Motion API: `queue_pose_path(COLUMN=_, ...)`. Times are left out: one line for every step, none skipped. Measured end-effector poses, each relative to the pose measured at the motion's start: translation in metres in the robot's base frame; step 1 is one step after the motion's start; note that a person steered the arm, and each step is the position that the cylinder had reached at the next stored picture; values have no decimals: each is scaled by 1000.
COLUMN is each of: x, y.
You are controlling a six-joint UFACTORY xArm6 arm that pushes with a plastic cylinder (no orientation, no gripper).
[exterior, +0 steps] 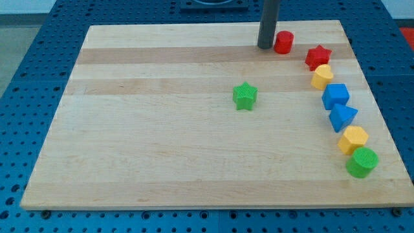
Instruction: Push the red circle top of the red star
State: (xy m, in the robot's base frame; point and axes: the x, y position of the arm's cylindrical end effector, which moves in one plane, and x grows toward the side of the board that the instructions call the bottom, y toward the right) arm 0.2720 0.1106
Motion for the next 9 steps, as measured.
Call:
queue_pose_path(x=0, y=7)
queue_pose_path(x=0, y=24)
queue_pose_path(x=0, y=46)
queue_pose_path(x=0, y=59)
queue_pose_path(x=0, y=60)
queue_pose_path(x=0, y=62)
queue_pose_path(x=0, y=68)
queue_pose_path(x=0, y=68)
queue_pose_path(x=0, y=68)
